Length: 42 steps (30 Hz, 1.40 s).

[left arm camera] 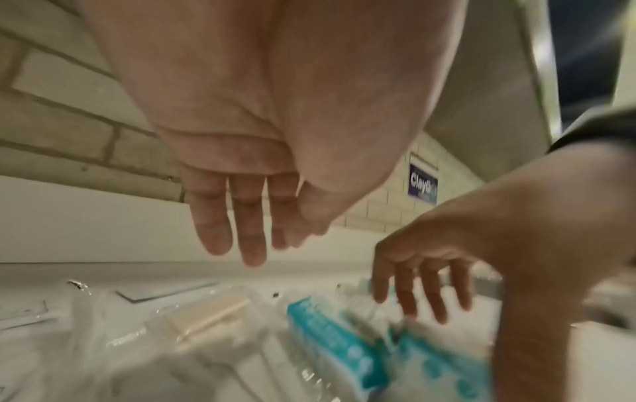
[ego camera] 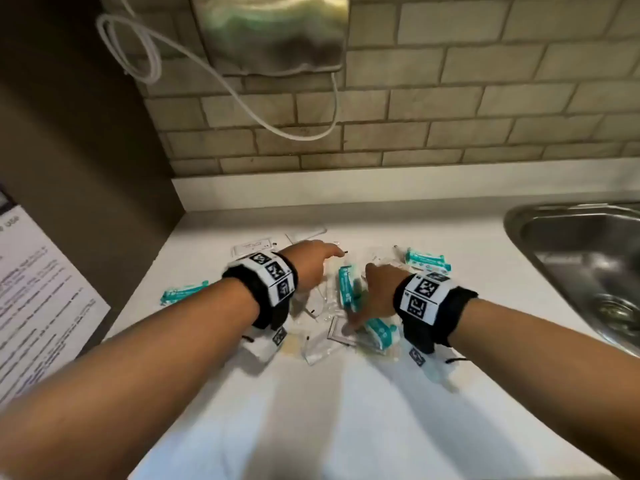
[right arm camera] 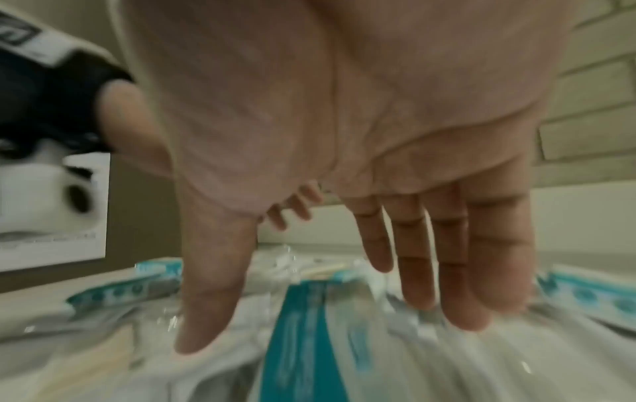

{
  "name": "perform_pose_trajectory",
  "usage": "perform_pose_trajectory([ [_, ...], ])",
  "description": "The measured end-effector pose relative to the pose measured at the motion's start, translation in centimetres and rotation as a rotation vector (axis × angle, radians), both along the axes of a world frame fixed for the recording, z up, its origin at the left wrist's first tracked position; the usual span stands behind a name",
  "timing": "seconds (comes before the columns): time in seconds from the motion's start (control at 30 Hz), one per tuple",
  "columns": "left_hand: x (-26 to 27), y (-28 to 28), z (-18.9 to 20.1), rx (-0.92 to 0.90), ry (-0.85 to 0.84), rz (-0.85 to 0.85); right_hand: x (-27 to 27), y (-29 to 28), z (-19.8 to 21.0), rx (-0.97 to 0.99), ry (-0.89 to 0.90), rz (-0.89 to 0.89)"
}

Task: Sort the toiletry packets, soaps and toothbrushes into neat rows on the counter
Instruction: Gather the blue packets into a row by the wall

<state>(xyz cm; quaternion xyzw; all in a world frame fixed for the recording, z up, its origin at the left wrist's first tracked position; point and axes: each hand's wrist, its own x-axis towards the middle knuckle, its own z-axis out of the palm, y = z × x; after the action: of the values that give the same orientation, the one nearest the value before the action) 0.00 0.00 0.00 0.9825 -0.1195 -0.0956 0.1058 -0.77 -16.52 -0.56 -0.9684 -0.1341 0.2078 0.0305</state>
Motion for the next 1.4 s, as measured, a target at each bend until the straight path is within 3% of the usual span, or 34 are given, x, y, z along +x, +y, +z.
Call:
perform_pose_trajectory([
  [0.1, 1.8, -2.1, -1.4, 0.058, 0.071, -0.043, 0.1, -0.5, -1.1, -0.046, 0.053, 0.027],
  [0.2, 2.9, -3.9, -3.0, 0.057, 0.192, 0.029, 0.7, -1.6, -1.1, 0.045, 0.094, 0.042],
  [0.4, 5.1, -6.2, -4.1, 0.063, 0.133, 0.101, 3.6, -5.3, -0.5, 0.201, -0.040, -0.090],
  [0.6, 6.6, -6.8, -3.1, -0.095, 0.067, 0.175, 8.0, -7.7, -1.5, 0.106, -0.121, -0.247],
  [0.9, 7.4, -4.6, 0.3, -0.312, -0.100, 0.141, 12.4, -8.8, -3.7, -0.046, -0.117, -0.138],
  [1.1, 5.1, 1.6, 4.6, -0.236, -0.202, 0.149, 11.9, -3.5, 0.8, 0.048, -0.185, 0.027],
  [1.2, 2.8, 6.4, 5.8, -0.213, -0.220, 0.301, 10.3, 1.2, 2.6, 0.142, -0.252, 0.161],
  [1.4, -4.2, 16.1, 3.5, -0.093, -0.081, 0.498, 7.0, 10.1, 2.7, 0.275, -0.133, 0.323],
])
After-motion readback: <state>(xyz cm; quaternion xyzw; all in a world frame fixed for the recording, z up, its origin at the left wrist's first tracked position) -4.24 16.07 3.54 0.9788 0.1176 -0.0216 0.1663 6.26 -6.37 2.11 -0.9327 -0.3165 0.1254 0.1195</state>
